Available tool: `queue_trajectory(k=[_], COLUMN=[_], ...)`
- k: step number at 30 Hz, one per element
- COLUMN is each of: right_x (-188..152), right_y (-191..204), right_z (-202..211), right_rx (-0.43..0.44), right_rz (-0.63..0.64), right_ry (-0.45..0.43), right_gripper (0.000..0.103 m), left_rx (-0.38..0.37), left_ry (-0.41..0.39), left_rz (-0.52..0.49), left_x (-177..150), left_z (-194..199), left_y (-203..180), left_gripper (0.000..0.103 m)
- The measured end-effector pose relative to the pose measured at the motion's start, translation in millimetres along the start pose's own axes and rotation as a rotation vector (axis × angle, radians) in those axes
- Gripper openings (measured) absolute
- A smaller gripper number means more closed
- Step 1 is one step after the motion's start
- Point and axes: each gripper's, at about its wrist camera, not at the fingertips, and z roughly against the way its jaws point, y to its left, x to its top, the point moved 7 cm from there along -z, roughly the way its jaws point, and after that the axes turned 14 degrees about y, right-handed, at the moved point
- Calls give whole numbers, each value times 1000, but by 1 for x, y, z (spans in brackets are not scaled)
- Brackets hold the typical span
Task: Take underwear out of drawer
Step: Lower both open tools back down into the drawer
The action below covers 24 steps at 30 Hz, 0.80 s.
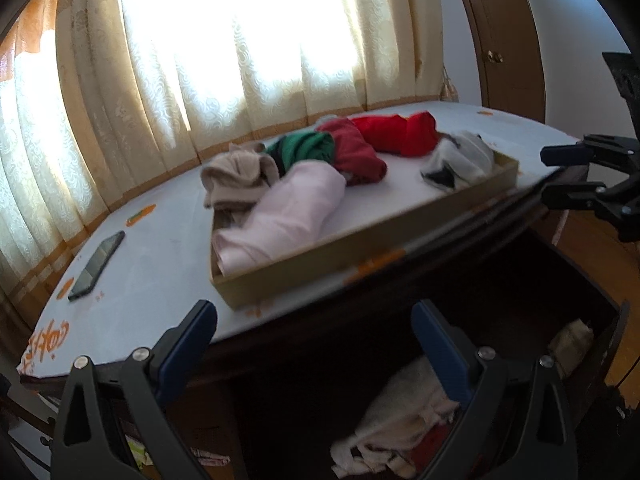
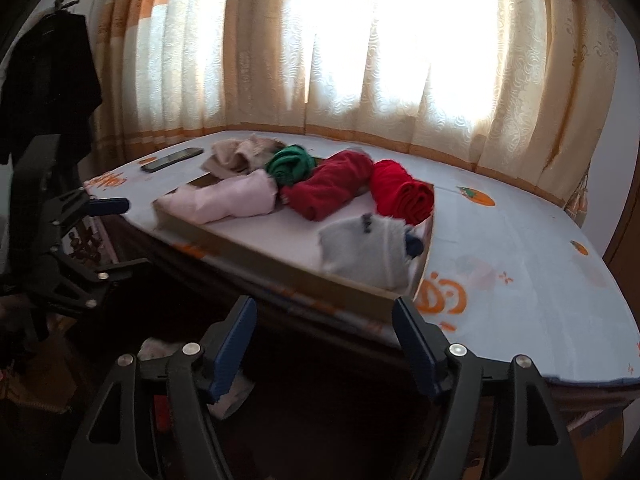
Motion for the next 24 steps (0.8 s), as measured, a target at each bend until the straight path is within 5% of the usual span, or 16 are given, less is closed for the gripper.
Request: queue_trajectory(k=[15, 24], right_x=[-62, -90], right_y=[13, 9], right_z=[-11, -35], right_rx=[24, 35], right_rz=[30, 81], right_ry=[107, 256], right_gripper=[73, 73], left_rx=[-38, -91], left_ry=[148, 249], left_rz=[-77, -191], left_x=[-50, -58], left_z=[-24, -44], left_y=[-31, -58], left_gripper=[99, 99])
